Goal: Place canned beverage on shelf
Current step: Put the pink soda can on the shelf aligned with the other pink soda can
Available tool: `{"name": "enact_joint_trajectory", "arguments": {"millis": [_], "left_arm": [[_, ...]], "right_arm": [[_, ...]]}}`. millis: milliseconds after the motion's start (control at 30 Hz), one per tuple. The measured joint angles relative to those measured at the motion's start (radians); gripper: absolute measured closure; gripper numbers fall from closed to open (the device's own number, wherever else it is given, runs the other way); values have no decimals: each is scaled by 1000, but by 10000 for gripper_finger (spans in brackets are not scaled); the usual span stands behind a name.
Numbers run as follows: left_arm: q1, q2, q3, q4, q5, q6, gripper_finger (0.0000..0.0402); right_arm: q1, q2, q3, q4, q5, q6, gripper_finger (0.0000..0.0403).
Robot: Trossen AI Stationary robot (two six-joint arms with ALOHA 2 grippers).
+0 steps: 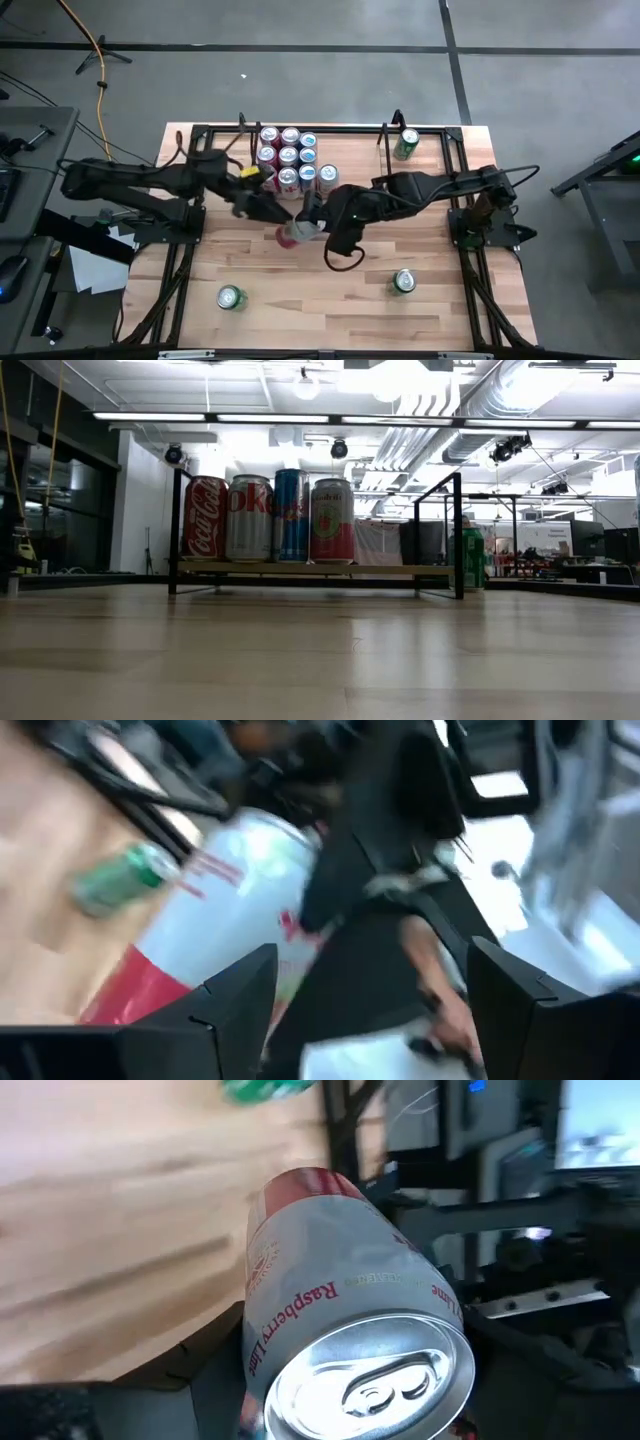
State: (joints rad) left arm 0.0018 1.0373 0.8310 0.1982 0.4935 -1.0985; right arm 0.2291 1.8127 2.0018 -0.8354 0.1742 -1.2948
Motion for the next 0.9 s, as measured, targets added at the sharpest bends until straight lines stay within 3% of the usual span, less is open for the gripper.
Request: {"name": "enact_joint_trajectory", "arguments": {"millis": [100, 233, 467, 900], "left_arm": [[6, -35, 1, 6, 102, 0, 167], [18, -80, 2, 8, 158, 0, 167], [33, -106, -3, -33, 158, -17, 167], [-4, -60, -4, 162, 158, -163, 167]], "right_arm": [[-3, -6, 0, 92, -45, 46, 126], [-10, -6, 23, 178, -125, 149, 126], [-14, -8, 29, 350, -195, 264, 126], [-49, -9, 35, 325, -199, 272, 126]]}}
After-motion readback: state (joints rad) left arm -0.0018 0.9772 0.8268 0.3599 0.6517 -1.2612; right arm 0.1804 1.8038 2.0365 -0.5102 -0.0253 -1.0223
